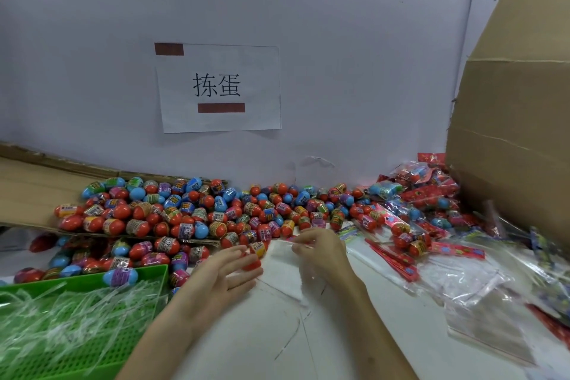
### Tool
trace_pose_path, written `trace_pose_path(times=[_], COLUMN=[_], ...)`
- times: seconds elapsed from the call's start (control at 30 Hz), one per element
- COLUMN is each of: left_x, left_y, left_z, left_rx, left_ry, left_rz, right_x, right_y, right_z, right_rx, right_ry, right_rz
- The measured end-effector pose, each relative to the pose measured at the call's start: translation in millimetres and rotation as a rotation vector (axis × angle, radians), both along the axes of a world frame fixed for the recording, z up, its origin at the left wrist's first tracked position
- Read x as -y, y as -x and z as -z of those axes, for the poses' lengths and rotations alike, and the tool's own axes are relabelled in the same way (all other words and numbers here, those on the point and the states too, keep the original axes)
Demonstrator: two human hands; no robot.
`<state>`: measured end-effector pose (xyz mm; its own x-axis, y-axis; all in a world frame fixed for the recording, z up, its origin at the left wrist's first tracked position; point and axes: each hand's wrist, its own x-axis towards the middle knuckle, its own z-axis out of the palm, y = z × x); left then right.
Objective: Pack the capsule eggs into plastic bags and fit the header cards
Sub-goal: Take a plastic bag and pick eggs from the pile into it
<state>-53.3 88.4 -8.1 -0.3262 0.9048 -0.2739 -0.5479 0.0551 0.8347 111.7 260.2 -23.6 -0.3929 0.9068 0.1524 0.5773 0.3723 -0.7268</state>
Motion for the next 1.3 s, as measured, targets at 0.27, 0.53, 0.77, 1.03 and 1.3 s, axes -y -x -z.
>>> trace_pose_path(times=[0.27, 0.53, 0.77, 1.03, 1.3], left_x=[-1, -1, -1, -1, -3], left_y=[-4, -4, -8, -13, -10], left_z=[4, 6, 5, 4, 7], left_rx=[-0.068, -0.116, -0.228, -0.287, -0.285], left_ry=[0.045, 0.037, 0.043, -0.003, 0.002], left_rz=[0.094, 0.107, 0.114, 0.112, 0.066], right_x=[0, 2, 4, 17, 21], right_y=[-1, 5, 0, 1, 4], right_z=[-2, -6, -19, -31, -30], right_rx=[-0.188, -0.286, -0.567, -0.868, -0.878], right_ry=[-0.045, -0.076, -0.058, 0.143, 0.146], right_rz=[0.040, 0.003, 0.010, -0.197, -0.352])
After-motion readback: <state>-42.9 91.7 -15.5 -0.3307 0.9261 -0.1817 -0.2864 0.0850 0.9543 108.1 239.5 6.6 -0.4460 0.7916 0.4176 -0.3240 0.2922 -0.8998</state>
